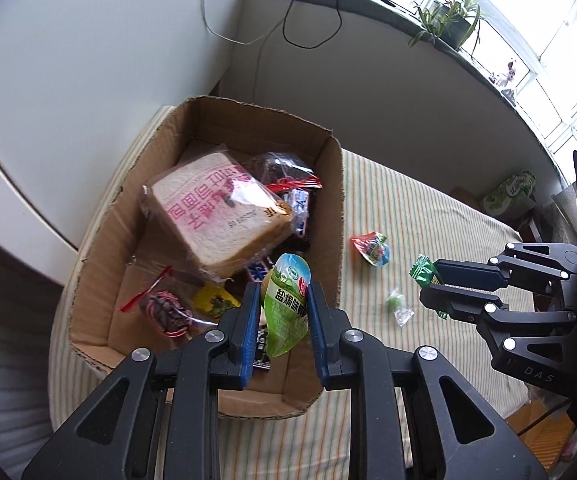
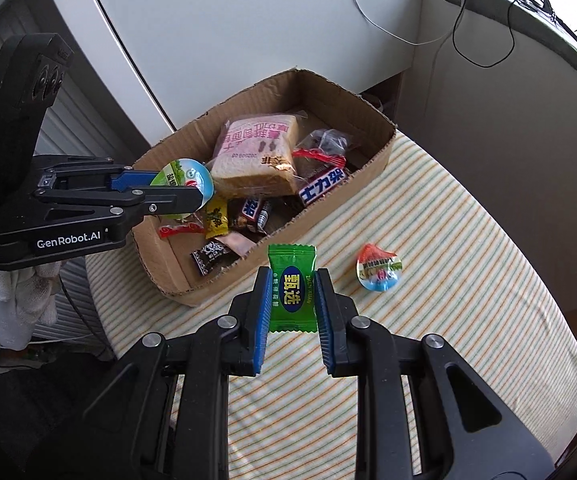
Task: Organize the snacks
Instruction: 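Carry both items over the box and open both grippers to drop them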
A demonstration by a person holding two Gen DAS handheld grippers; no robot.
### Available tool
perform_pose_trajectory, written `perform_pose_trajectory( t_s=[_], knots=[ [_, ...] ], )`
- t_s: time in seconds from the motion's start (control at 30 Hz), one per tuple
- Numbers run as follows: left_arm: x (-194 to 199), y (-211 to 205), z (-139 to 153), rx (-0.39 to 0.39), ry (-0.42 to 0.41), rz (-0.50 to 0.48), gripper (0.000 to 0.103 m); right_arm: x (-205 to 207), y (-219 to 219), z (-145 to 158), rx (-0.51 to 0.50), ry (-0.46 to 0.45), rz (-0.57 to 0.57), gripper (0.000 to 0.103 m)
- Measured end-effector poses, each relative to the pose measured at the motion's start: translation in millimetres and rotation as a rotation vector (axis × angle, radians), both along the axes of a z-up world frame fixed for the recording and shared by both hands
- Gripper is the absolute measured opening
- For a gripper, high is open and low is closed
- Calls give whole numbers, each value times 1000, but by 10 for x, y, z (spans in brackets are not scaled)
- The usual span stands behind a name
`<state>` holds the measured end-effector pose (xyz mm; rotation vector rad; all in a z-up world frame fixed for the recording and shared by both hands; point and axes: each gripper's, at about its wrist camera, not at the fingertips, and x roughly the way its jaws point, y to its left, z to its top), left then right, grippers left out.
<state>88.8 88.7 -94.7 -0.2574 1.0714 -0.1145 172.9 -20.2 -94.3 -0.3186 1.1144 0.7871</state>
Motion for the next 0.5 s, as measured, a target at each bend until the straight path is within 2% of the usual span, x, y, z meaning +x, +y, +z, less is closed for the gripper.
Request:
perform_pose_trajectory(
  t_s=[0.2, 0.5],
  knots=[
    [-35, 295, 2, 13, -3, 45, 22, -17, 275, -2, 3, 3, 42, 22],
    [-39, 495, -18, 22, 0, 81, 22, 3, 568, -54, -15, 15, 72, 22]
  ],
)
